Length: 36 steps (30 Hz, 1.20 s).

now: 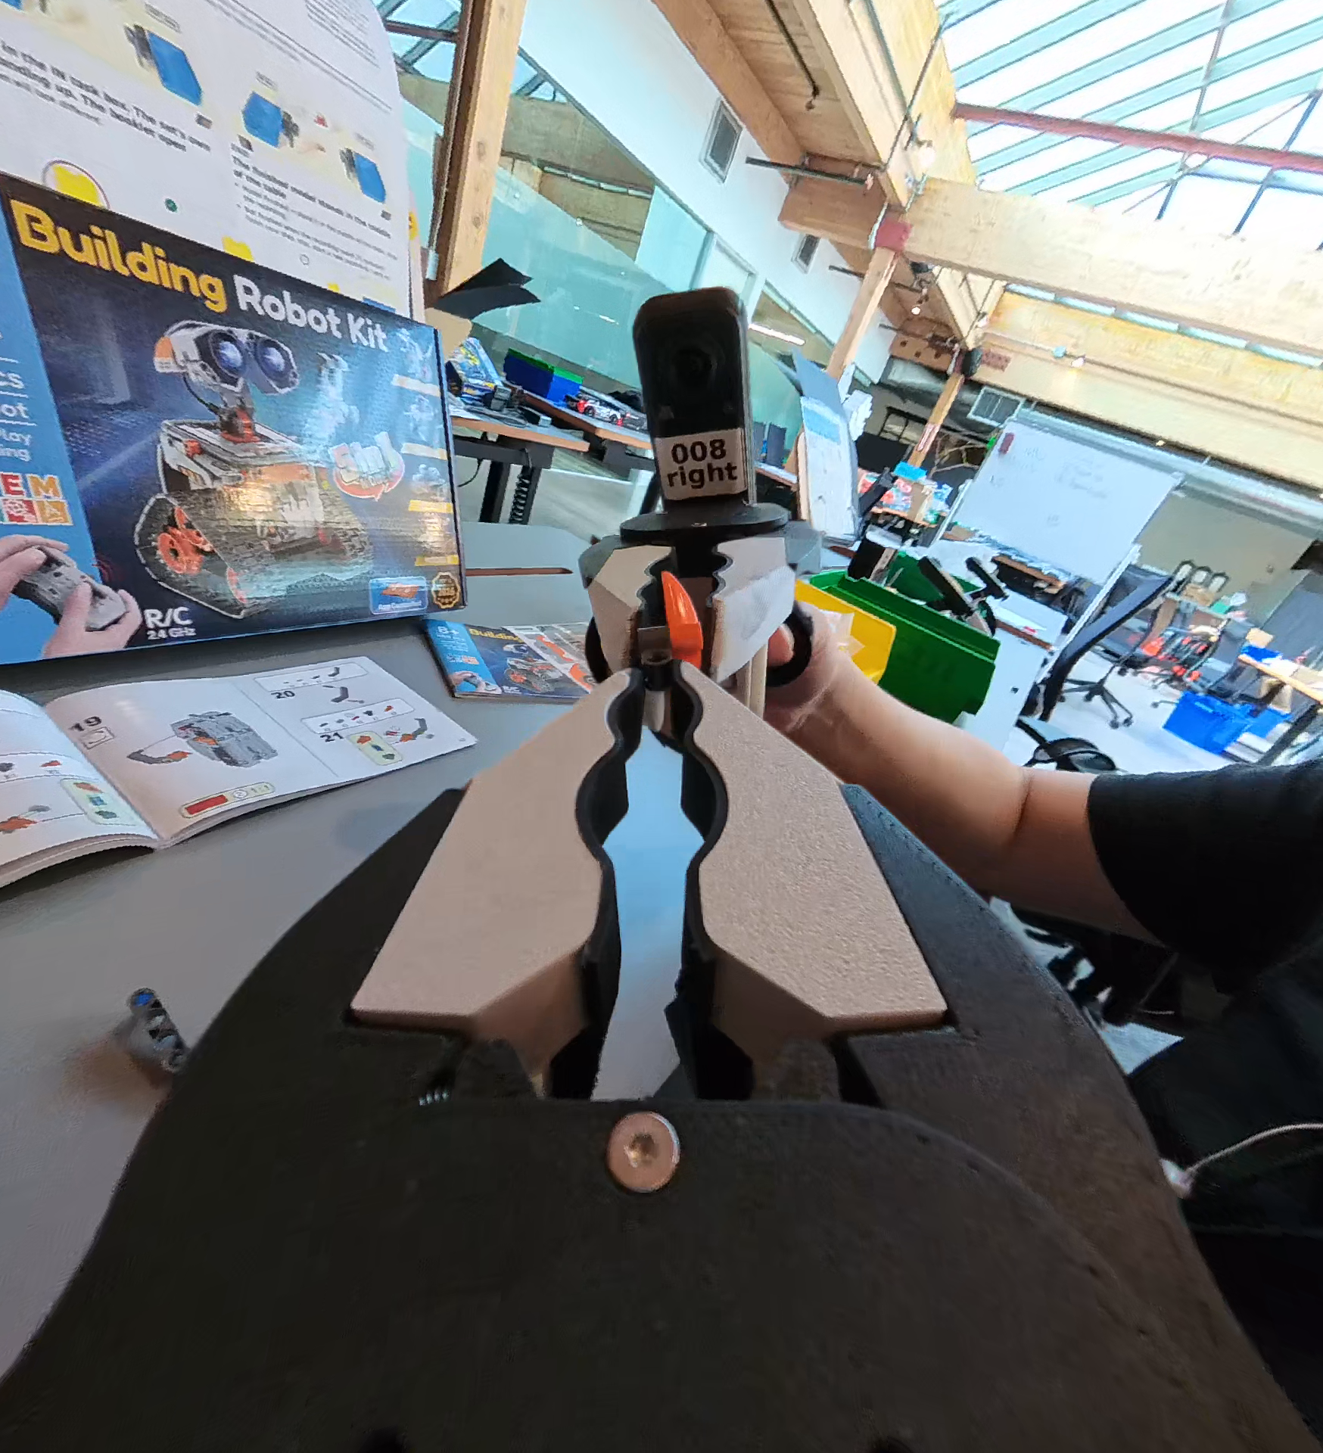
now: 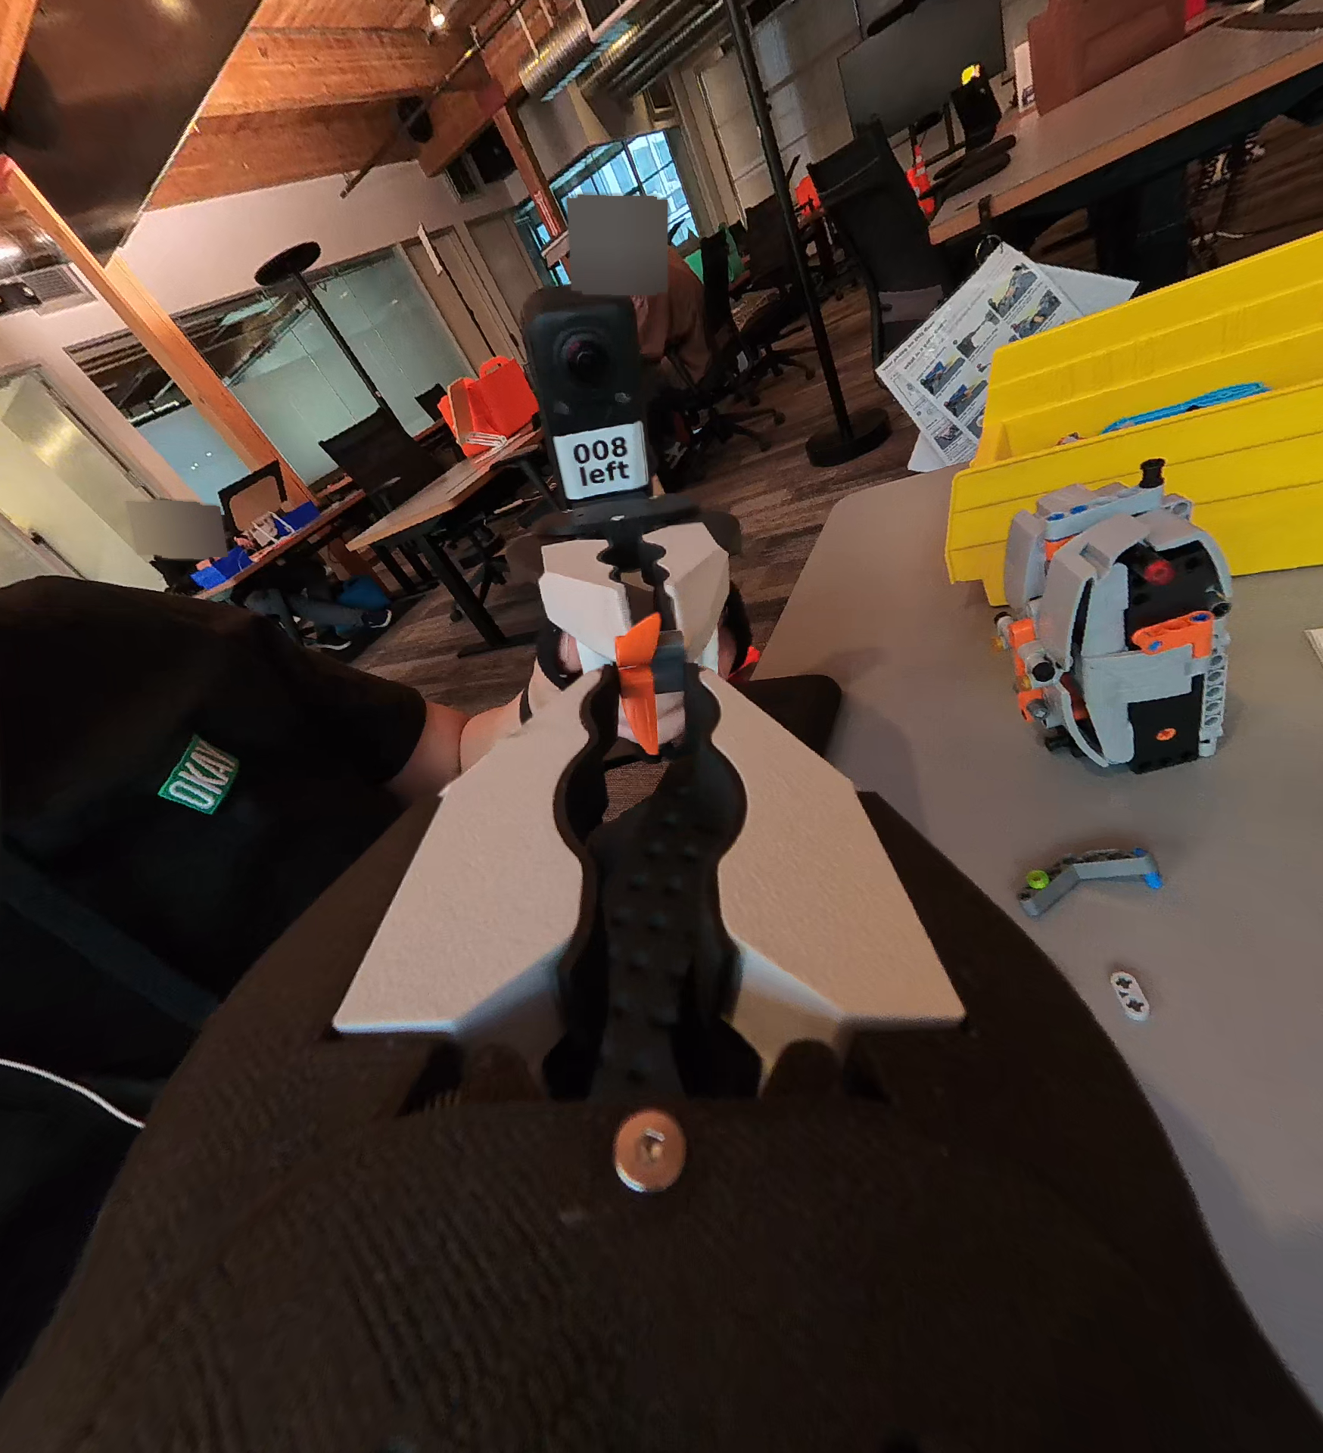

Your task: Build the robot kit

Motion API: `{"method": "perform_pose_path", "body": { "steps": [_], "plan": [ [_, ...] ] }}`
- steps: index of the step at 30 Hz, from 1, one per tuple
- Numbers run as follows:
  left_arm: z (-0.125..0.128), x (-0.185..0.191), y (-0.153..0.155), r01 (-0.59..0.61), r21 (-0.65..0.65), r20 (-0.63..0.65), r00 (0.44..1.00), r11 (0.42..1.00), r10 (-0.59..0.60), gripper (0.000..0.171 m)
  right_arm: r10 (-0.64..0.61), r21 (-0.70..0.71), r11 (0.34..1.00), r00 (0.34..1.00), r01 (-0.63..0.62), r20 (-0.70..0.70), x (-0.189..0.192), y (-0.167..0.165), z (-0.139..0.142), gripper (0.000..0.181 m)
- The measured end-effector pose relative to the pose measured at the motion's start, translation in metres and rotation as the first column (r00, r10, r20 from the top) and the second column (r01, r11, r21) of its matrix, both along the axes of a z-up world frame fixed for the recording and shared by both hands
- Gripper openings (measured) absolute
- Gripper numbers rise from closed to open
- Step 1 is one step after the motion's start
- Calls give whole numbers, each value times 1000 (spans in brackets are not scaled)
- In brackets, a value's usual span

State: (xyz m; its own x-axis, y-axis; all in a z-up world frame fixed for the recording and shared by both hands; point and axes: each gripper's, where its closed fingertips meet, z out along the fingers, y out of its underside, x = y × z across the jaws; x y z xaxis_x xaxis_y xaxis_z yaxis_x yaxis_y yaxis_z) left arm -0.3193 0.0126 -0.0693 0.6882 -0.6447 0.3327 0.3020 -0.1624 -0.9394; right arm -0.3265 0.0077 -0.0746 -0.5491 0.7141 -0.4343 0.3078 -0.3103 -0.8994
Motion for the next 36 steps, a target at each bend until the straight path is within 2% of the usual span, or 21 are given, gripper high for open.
{"method": "perform_pose_path", "body": {
  "steps": [7,12,18,26,36],
  "plan": [
    [-1,0,-2,22,3,28,999,1000,-22,4,16,8,1000,1000,-16,-6,0,-3,-1,17],
    [4,1,-8,57,4,52,997,998,-57,3,30,-29,999,998,-32,-54,1,-10,9,17],
    [7,5,-9,79,5,55,995,997,-79,3,35,-1,999,997,-35,-70,5,-13,12,17],
    [5,7,-8,78,-3,54,996,997,-78,3,31,13,999,998,-31,-54,7,-10,9,17],
    [3,3,-5,46,1,92,995,999,-45,4,22,-42,999,999,-23,-32,3,-8,7,16]
  ]
}}
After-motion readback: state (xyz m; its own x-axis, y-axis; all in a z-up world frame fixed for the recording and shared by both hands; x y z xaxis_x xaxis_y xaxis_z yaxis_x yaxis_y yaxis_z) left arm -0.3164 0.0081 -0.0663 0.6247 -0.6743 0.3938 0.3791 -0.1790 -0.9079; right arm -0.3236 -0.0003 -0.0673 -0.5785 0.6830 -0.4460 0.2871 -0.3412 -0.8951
